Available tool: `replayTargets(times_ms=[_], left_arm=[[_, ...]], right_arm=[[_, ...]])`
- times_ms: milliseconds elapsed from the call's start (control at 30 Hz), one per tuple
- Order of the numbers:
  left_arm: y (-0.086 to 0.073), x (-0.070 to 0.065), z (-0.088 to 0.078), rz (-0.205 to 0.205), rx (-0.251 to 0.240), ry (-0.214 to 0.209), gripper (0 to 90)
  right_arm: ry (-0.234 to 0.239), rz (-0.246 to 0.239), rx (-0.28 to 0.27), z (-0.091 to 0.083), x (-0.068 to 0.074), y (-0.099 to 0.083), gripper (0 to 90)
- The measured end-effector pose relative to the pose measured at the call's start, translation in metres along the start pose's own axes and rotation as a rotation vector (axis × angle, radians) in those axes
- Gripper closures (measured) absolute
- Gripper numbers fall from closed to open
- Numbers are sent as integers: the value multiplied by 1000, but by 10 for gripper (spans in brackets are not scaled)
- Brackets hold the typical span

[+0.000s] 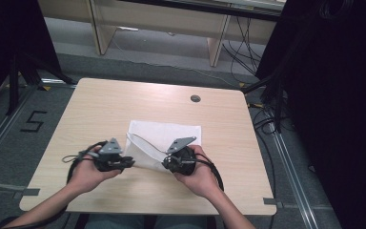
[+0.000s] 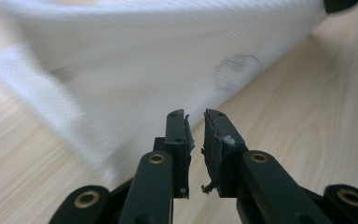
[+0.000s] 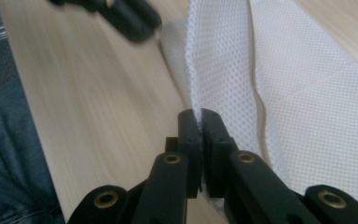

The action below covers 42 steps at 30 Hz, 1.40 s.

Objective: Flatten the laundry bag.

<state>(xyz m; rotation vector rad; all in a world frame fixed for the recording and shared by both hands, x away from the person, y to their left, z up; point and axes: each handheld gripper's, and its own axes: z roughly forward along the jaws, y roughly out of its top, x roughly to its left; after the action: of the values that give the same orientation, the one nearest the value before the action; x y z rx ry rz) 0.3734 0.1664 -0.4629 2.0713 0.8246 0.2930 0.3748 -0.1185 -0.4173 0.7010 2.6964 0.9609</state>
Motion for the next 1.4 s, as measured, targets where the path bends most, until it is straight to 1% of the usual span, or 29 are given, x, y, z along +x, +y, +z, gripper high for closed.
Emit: replayTargets(times_ms=[33, 67, 100, 133, 167, 200, 233, 267, 333, 367, 400, 467, 500, 533, 567, 633, 733, 767, 933, 967, 1033, 1100, 1167, 1200, 1233, 1300, 1333, 1367, 1400], left_arm=[[-2, 4, -6, 12, 7, 8, 787], [-7, 7, -13, -21, -7, 26, 785], [-10, 9, -16, -20, -17, 35, 784], [-12, 12, -21, -27, -9, 45, 781], [-16, 15, -25, -24, -6, 65, 775], [-19, 17, -27, -43, -14, 66, 770], [-23, 21, -30, -38, 6, 74, 767], [-26, 23, -30, -56, 8, 77, 767], [-29, 29, -31, -69, 16, 90, 767], [-29, 32, -32, -74, 22, 94, 766], [-29, 33, -33, -82, 23, 94, 765], [-28, 36, -32, -84, 16, 110, 759], [-28, 37, -31, -94, 11, 106, 759], [-29, 38, -31, -97, 20, 107, 758], [-30, 40, -30, -96, 25, 110, 758], [-32, 42, -28, -113, 31, 115, 758], [-32, 45, -28, -127, 31, 124, 758], [-32, 46, -28, -127, 18, 130, 758], [-33, 49, -26, -136, 33, 130, 757], [-34, 50, -26, -127, 45, 126, 757], [-34, 50, -25, -133, 38, 130, 757], [-33, 49, -24, -132, 40, 134, 756], [-33, 49, -22, -135, 46, 125, 756], [-33, 49, -23, -126, 56, 124, 756], [-34, 48, -22, -125, 48, 122, 756], [-34, 47, -20, -125, 57, 121, 756], [-33, 47, -20, -120, 62, 121, 756], [-33, 47, -20, -120, 61, 117, 756], [-33, 46, -19, -131, 58, 119, 756]], right_arm=[[10, 23, 10, 0, 3, -2, 885], [12, 12, 15, 0, 4, -2, 885], [19, 5, 19, 1, 5, -3, 885], [11, -1, 21, 2, 6, -3, 885], [21, 12, 33, 2, 8, -4, 885], [15, -14, 23, 3, 8, -4, 886], [15, -19, 34, 2, 9, -5, 886], [38, -19, 32, 1, 11, -5, 887], [50, -15, 33, 1, 15, -7, 888], [61, -29, 39, 1, 15, -7, 889], [70, -24, 37, 1, 17, -9, 889], [95, -39, 56, 2, 19, -10, 889], [107, -53, 48, 3, 19, -12, 889], [134, -65, 59, 3, 19, -14, 889], [134, -65, 59, 3, 19, -14, 889], [162, -83, 66, 4, 19, -16, 889], [209, -106, 98, 4, 22, -19, 887], [209, -106, 98, 4, 22, -19, 887], [231, -95, 146, 5, 25, -23, 885], [243, -107, 152, 5, 25, -24, 885], [258, -119, 169, 7, 27, -25, 884], [269, -115, 189, 8, 29, -27, 884], [277, -120, 213, 9, 30, -28, 884], [288, -121, 223, 10, 31, -29, 883], [291, -122, 232, 10, 31, -29, 882], [316, -124, 271, 12, 32, -31, 878], [313, -143, 303, 11, 30, -32, 877], [321, -147, 316, 12, 30, -33, 877], [326, -136, 330, 13, 31, -34, 877]])
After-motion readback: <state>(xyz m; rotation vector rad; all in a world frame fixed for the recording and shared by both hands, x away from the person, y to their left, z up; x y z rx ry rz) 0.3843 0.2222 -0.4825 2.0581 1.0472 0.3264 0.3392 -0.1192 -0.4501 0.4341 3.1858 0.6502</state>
